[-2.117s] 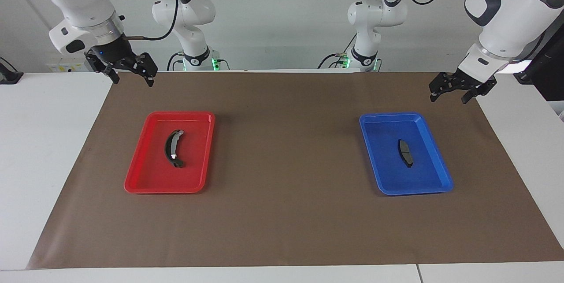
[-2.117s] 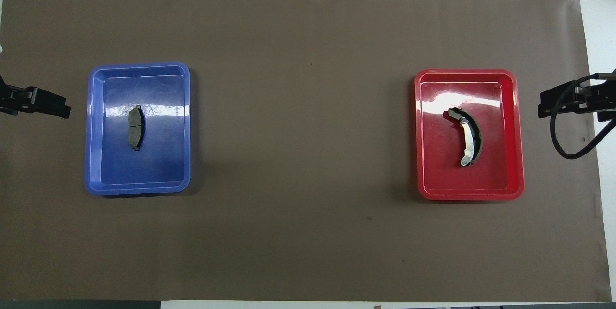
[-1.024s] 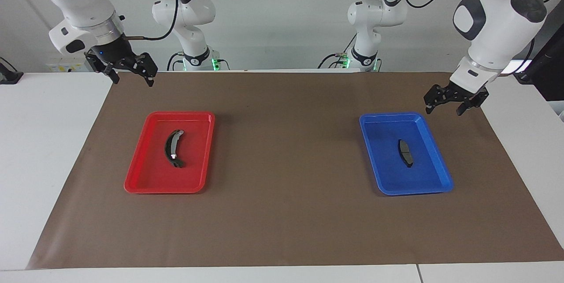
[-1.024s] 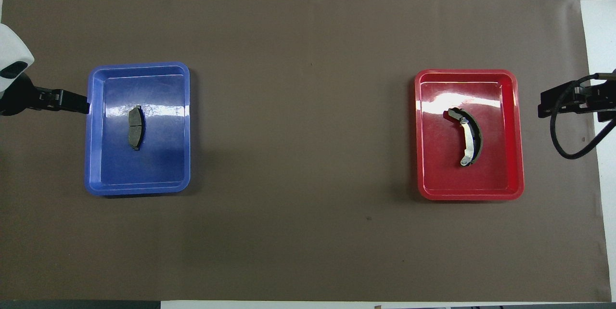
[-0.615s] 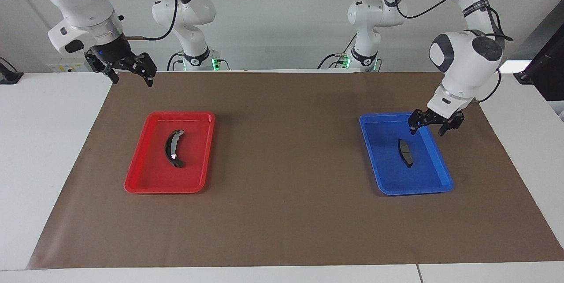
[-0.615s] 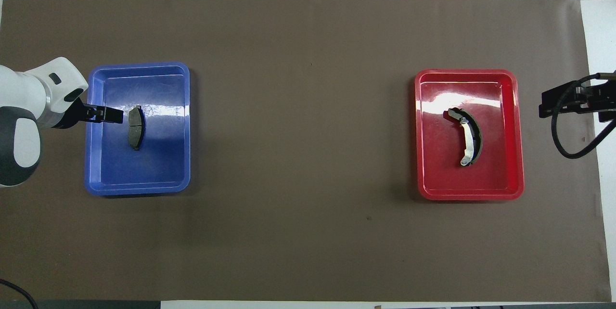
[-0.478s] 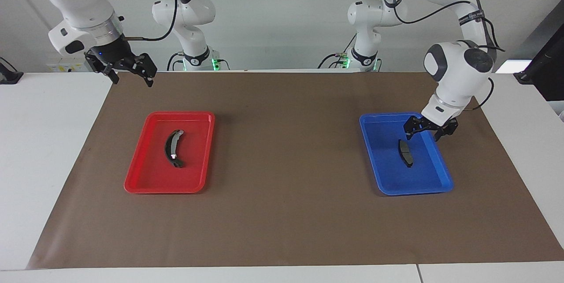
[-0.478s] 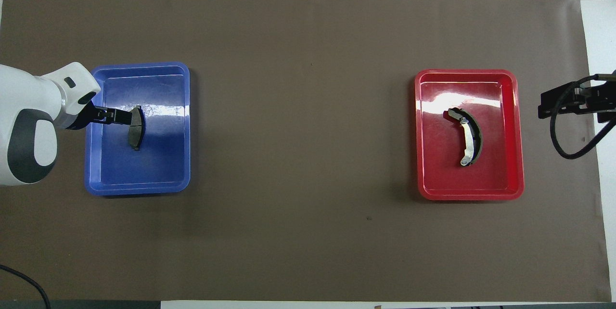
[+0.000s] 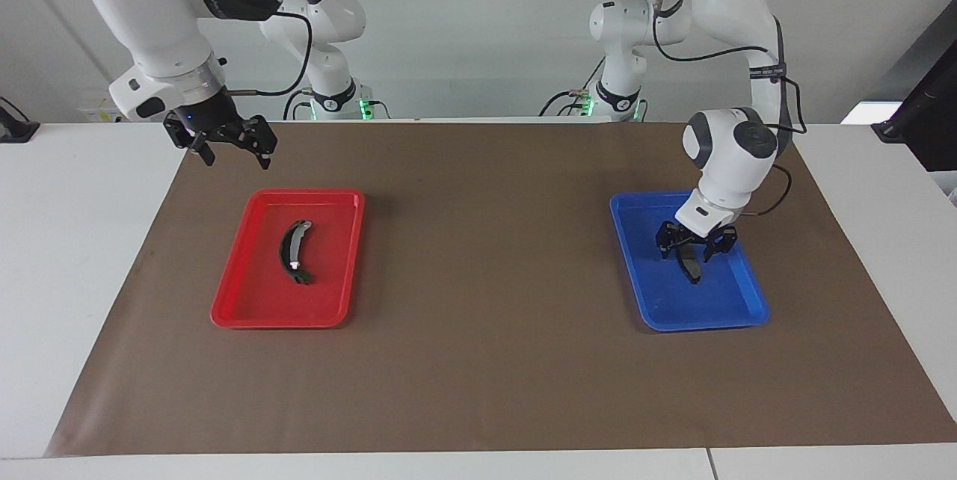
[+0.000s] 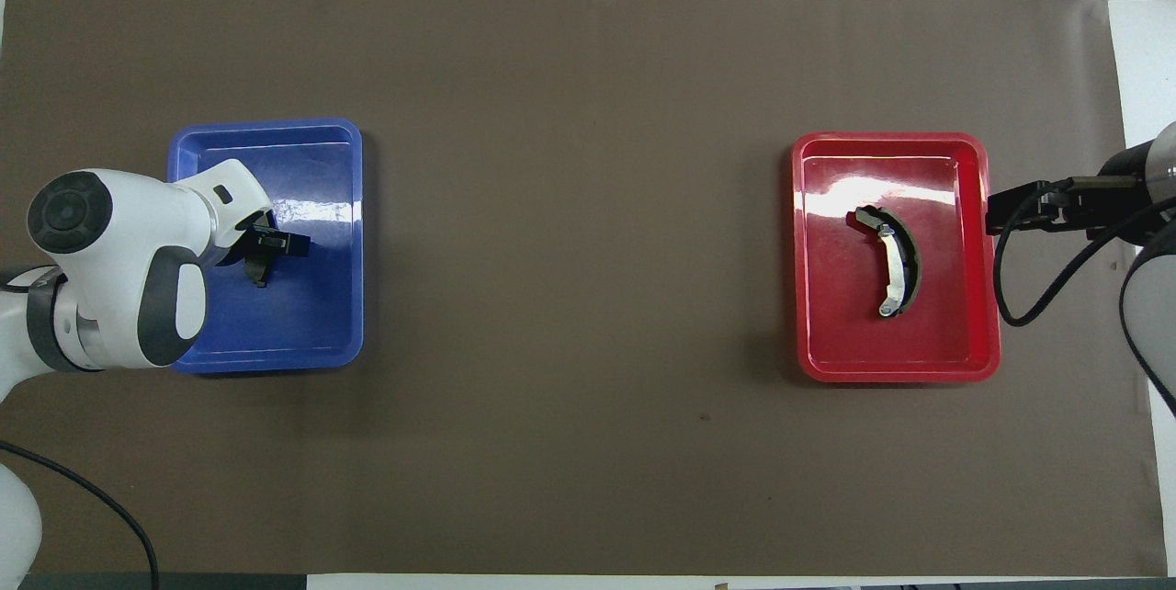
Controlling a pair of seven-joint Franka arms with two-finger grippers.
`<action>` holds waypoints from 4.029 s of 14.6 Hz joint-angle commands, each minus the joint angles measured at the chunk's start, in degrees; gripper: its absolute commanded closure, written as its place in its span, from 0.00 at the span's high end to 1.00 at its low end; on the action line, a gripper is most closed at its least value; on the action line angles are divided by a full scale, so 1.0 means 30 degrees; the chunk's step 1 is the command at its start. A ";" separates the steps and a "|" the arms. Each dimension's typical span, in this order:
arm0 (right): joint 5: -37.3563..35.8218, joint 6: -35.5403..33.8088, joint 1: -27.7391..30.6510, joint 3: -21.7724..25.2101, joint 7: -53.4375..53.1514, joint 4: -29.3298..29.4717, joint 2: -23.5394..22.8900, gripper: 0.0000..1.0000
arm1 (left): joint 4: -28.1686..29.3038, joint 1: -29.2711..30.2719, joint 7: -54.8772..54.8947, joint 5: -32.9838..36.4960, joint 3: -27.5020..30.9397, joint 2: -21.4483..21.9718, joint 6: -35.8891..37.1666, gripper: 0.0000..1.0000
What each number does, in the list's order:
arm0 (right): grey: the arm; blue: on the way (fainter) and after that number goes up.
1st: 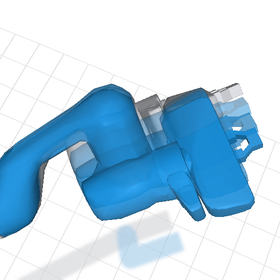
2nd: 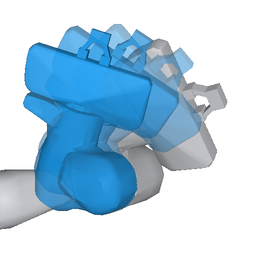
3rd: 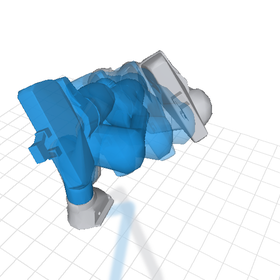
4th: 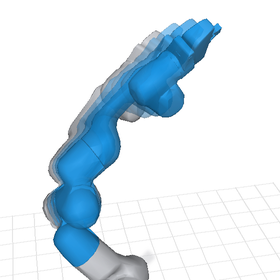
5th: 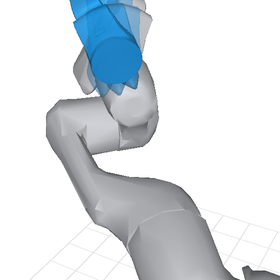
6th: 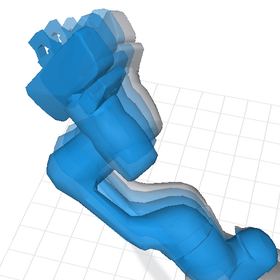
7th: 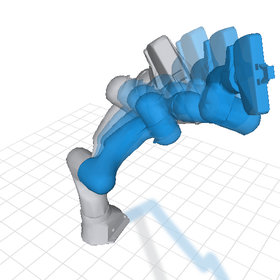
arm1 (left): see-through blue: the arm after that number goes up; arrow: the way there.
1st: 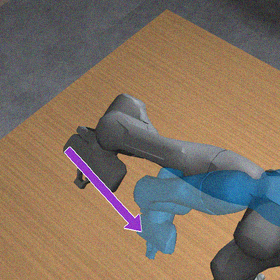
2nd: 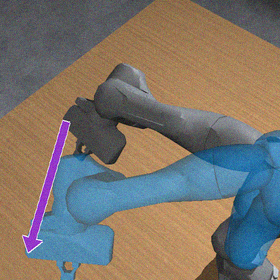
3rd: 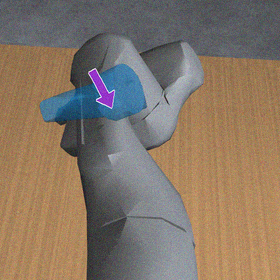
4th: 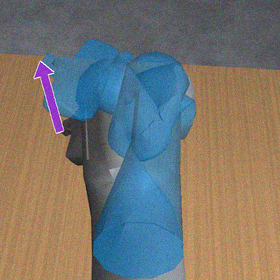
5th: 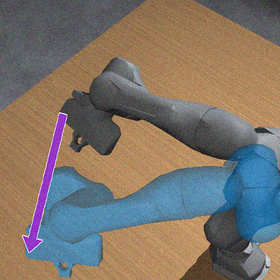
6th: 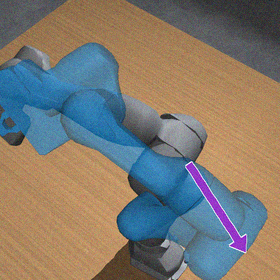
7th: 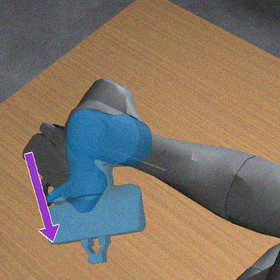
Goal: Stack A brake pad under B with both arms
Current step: 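Lift the small pad with the left gripper while the right gripper reaches the curved pad, then place the small pad mid-table while the right gripper grasps the curved pad, then carry the curved pad toward the small pad while the left gripper returns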
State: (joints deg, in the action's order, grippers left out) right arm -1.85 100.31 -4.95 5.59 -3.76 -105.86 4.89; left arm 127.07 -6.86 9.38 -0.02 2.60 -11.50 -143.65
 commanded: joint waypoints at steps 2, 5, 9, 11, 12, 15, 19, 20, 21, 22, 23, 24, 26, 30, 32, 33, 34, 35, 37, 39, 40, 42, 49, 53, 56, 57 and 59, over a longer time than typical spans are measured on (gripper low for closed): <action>-0.0056 0.2798 0.0155 -0.0018 0.0726 -0.2768 0.0247 0.99 | 0.0152 -0.0088 0.0038 0.0181 0.0245 -0.0066 -0.0078 0.60; -0.0056 0.3477 0.0155 -0.0018 0.0755 -0.3093 -0.0192 0.99 | 0.0006 0.0293 0.0067 0.0181 0.0275 0.0753 0.1767 0.18; -0.0056 0.6134 0.0185 0.0011 0.0726 -0.4816 -0.0515 0.99 | -0.0897 0.0177 -0.0079 0.0181 0.0275 0.1866 0.3810 0.12; -0.0027 0.7019 0.0214 0.0010 0.0755 -0.5348 -0.0749 0.99 | -0.2505 -0.0115 -0.0428 0.0181 0.0217 0.2220 0.6299 0.12; 0.0177 0.7371 0.0214 0.0011 0.0755 -0.5524 -0.0895 0.99 | -0.3210 -0.0551 -0.1330 0.0181 0.0100 0.2104 0.6920 0.10; 0.0296 0.9506 0.0243 0.0011 0.0842 -0.6751 -0.1218 0.99 | -0.3188 -0.3477 -0.6129 0.0181 0.0070 0.1929 0.5555 0.10; 0.0355 1.2524 0.0507 -0.0019 0.2395 -0.8395 -0.1919 0.99 | -0.3393 -0.7489 -1.1465 0.0152 0.0099 0.0614 0.2949 0.12; 0.0355 1.2849 0.0565 -0.0019 0.2541 -0.8425 -0.2473 0.99 | -0.3451 -0.8166 -1.2288 0.0152 0.0099 0.0319 0.2507 0.13; 0.0355 1.3404 0.0565 -0.0019 0.3006 -0.8426 -0.2971 0.99 | -0.3799 -0.8840 -1.2789 0.0152 0.0099 -0.0264 0.2213 0.14; 0.0355 1.4047 0.0565 -0.0019 0.3156 -0.8484 -0.3238 0.99 | -0.4731 -0.9659 -1.3200 0.0152 0.0099 -0.1401 0.2123 0.15; 0.0442 1.4141 0.0565 -0.0048 0.3216 -0.8542 -0.3559 0.99 | -0.5756 -1.0363 -1.3930 0.0152 0.0128 -0.2659 0.2122 0.16; 0.0935 1.4200 0.0536 -0.0048 0.3361 -0.8630 -0.3881 0.99 | -0.6317 -1.0718 -1.4401 0.0152 0.0129 -0.3310 0.2006 0.16; 0.1758 1.4433 0.0361 -0.0019 0.4237 -0.8660 -0.4206 0.99 | -0.6528 -1.1188 -1.4523 0.0152 0.0100 -0.3784 0.1830 0.18; 0.1761 1.4143 0.0478 -0.0019 0.5559 -0.8689 -0.4207 0.82 | -0.6410 -1.1454 -1.4523 0.0181 0.0099 -0.4049 0.2034 0.45; 0.1761 1.3326 0.0419 -0.0019 0.5677 -0.8602 -0.4120 0.67 | -0.6352 -1.1425 -1.4494 0.0181 0.0128 -0.4020 0.2092 0.84; 0.1761 1.2944 0.0419 -0.0019 0.5677 -0.8543 -0.4090 0.63 | -0.6294 -1.1396 -1.4465 0.0181 0.0158 -0.3788 0.2180 0.98; 0.1761 1.2854 0.0419 -0.0019 0.5706 -0.8543 -0.4061 0.47 | -0.6206 -1.1193 -1.4319 0.0181 0.0158 -0.3466 0.2412 0.98; 0.1761 1.2853 0.0419 -0.0019 0.5619 -0.8514 -0.4090 0.14 | -0.5857 -1.0872 -1.4231 0.0181 0.0245 -0.2709 0.2676 0.98; 0.1761 1.2708 0.0389 -0.0019 0.5531 -0.8281 -0.4119 0.00 | -0.5038 -0.9732 -1.4114 0.0181 0.0246 -0.1099 0.3319 0.98; 0.1761 1.1425 0.0361 -0.0019 0.5443 -0.7231 -0.4061 0.00 | -0.4682 -0.8036 -1.2890 0.0181 0.0246 0.0630 0.5535 0.98; 0.1790 1.0489 0.0360 -0.0019 0.5182 -0.6616 -0.3915 0.00 | -0.4769 -0.7301 -1.1693 0.0181 0.0246 0.1160 0.6768 0.98; 0.1761 0.8557 0.0215 -0.0077 0.3461 -0.5182 -0.3681 0.00 | -0.4828 -0.5750 -0.8883 0.0181 0.0246 0.2128 0.8239 0.98; 0.1585 0.5907 -0.4874 -0.0312 -0.3806 -0.1951 -0.4353 0.00 | -0.6550 -0.0532 -0.3778 0.0094 0.0304 0.4301 1.2309 0.98; 0.1527 0.5793 -0.7222 -0.0341 -0.6097 -0.0403 -0.5609 0.00 | -0.9218 0.0644 -0.1195 0.0005 0.0334 0.4037 1.5710 0.98; 0.1468 0.5121 -0.9039 -0.0341 -0.8936 0.3543 -0.8883 0.00 | -1.0129 0.0674 -0.1076 0.0005 0.0334 0.4037 1.6855 0.99; 0.1613 0.5089 -0.9450 -0.0341 -0.9232 0.4108 -0.9300 0.00 | -1.0247 0.0675 -0.1076 0.0005 0.0334 0.4095 1.7264 0.99; 0.1702 0.5409 -1.0008 -0.0341 -1.0109 0.4463 -0.9916 0.00 | -1.0161 0.0762 -0.1046 0.0034 0.0334 0.4300 1.7736 0.99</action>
State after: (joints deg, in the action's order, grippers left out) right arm 2.10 117.98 -34.10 4.27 -32.06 -97.12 -21.46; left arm 97.71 -5.40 5.19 0.02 4.02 1.50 -92.97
